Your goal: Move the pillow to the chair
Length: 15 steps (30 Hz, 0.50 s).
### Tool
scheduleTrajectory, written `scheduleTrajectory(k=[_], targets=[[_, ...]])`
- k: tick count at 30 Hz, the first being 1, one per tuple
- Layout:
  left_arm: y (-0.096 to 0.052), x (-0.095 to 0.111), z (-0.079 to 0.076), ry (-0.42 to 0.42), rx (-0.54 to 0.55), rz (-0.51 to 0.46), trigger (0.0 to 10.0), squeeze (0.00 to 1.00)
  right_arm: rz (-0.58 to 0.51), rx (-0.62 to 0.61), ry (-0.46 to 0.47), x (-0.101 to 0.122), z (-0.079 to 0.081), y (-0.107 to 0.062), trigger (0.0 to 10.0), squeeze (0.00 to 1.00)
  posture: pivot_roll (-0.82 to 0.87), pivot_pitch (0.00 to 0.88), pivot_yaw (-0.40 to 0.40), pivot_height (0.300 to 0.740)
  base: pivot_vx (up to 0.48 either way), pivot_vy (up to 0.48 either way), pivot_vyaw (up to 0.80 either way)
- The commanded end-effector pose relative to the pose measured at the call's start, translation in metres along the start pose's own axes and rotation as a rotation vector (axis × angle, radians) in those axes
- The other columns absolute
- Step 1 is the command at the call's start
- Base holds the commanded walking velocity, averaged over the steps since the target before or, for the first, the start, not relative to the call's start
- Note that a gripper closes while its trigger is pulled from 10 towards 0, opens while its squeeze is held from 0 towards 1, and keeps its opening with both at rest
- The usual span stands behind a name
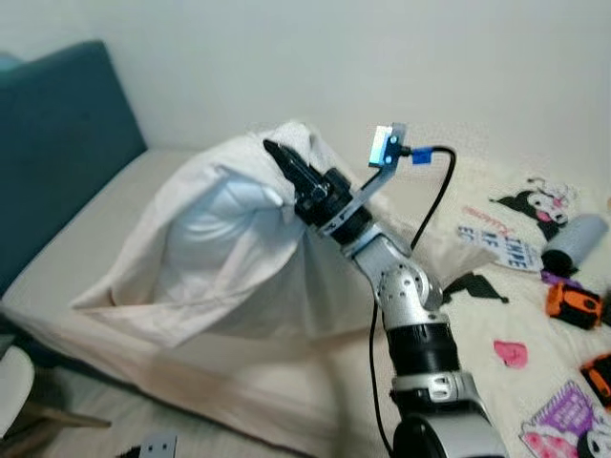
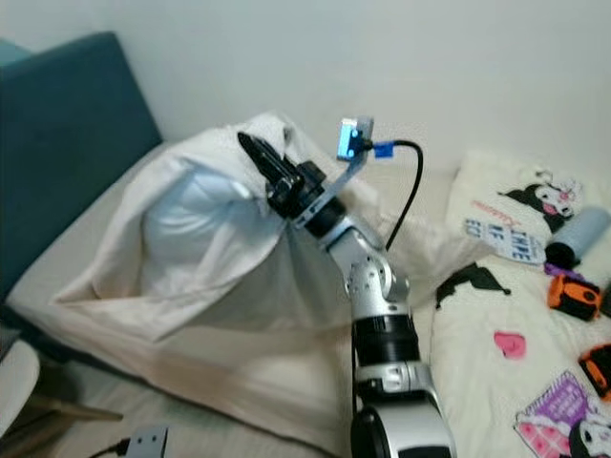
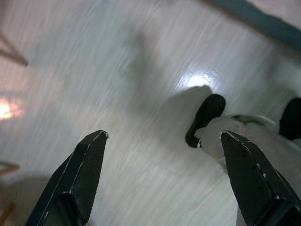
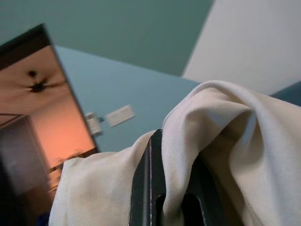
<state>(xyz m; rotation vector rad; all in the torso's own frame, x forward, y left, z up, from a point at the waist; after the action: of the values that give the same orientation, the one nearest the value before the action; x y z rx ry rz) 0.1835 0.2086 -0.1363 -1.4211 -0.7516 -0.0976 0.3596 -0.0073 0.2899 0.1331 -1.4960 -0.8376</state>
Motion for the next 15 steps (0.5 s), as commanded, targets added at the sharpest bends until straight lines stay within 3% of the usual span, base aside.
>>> scheduleTrajectory(k=[1, 15], targets=[[-0.0005, -0.0044, 0.0083, 0.018, 0.018, 0.015, 10.0, 0.0, -0.079, 0.046, 0.081, -0.006, 0.0221, 0.0052, 10.0, 0.0, -0.08, 0.029, 0.025, 0.74, 0.0, 0.0, 0.8], [-0.0009, -0.0067, 0.009, 0.029, 0.018, 0.02, 10.0, 0.0, -0.064, 0.047, 0.097, -0.0121, 0.0242, 0.0039, 10.0, 0.0, -0.08, 0.03, 0.025, 0.74, 0.0, 0.0, 0.8]])
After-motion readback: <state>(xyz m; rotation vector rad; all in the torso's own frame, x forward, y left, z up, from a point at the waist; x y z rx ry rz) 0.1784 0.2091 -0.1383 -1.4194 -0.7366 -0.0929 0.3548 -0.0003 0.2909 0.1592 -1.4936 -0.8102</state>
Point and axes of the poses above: a point about 5 cm out from each wrist's last joint towards the gripper, its own y axis pointing out of the wrist towards the gripper, its own x axis along the axis of the wrist's last joint, z = x × y, the point moved 5 cm from there along y, pointing out of the wrist towards the gripper, and after that the axes turned 15 degrees about -y, right-handed, at the moved point
